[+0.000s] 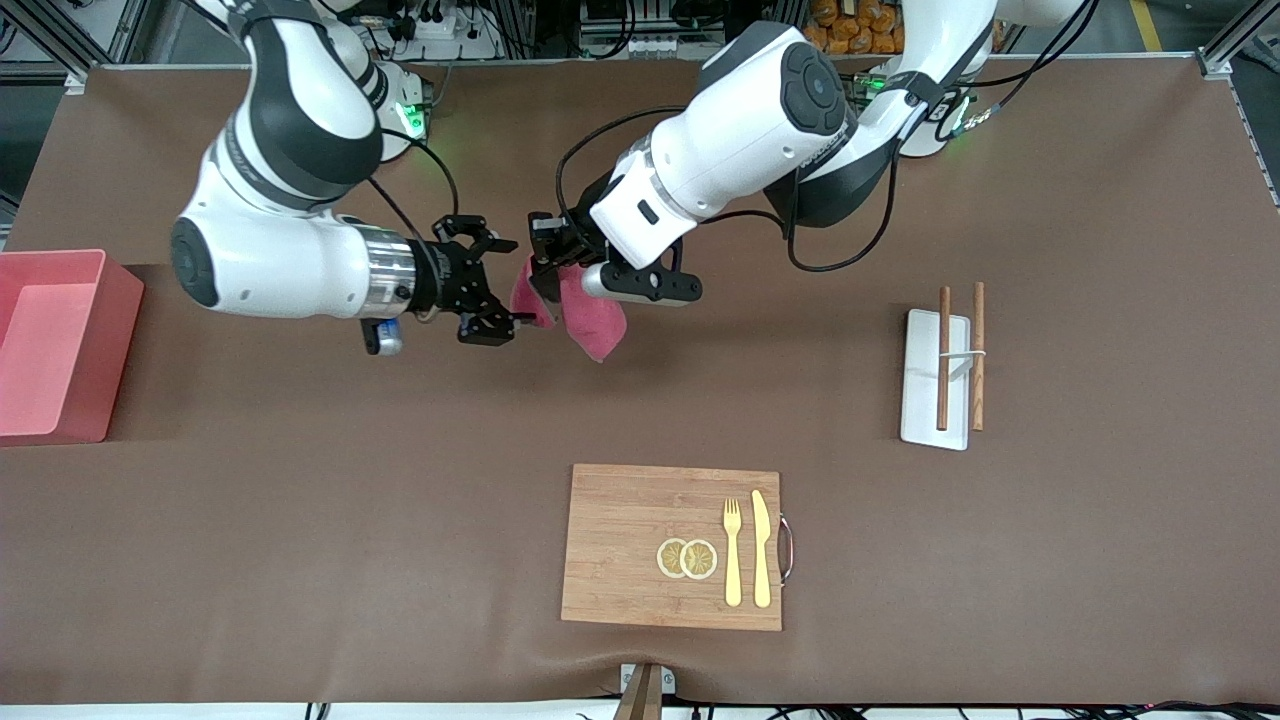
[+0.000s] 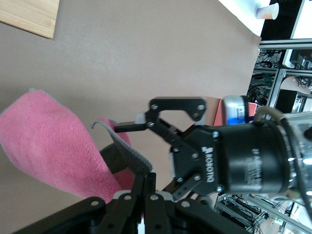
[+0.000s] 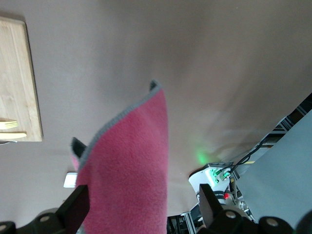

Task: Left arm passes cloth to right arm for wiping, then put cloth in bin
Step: 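Grasp the cloth with the right gripper beside the left gripper, then release the cloth from the left gripper and withdraw it upward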

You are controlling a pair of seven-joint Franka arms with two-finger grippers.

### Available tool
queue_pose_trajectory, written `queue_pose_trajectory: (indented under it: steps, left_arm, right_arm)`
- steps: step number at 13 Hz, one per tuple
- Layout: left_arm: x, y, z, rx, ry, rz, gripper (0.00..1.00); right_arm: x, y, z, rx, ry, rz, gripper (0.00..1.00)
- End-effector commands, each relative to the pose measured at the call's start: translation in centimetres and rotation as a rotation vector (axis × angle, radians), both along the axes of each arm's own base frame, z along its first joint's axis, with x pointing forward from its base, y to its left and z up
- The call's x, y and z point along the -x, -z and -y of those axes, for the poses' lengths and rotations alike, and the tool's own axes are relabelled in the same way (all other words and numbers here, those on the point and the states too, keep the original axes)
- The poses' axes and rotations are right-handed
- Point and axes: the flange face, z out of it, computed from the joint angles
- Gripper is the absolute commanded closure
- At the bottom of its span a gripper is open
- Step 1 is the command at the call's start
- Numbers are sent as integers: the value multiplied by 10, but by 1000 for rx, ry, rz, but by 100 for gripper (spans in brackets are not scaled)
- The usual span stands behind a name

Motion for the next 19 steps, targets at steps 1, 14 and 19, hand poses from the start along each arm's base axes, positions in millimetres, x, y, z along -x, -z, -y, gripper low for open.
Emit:
queue_pose_trajectory:
  steps: [1, 14, 19]
  left_arm:
    - [0, -7, -1, 21, -24, -10, 100]
    - [-35, -33, -65, -91, -99, 79, 0]
    - [-78, -65, -203, -368, -177, 107, 0]
  right_arm:
    - [2, -4, -17, -22, 19, 28, 28]
    - [-20, -16, 33, 73, -190, 203, 100]
    - [-22, 11, 49, 317, -457, 373, 100]
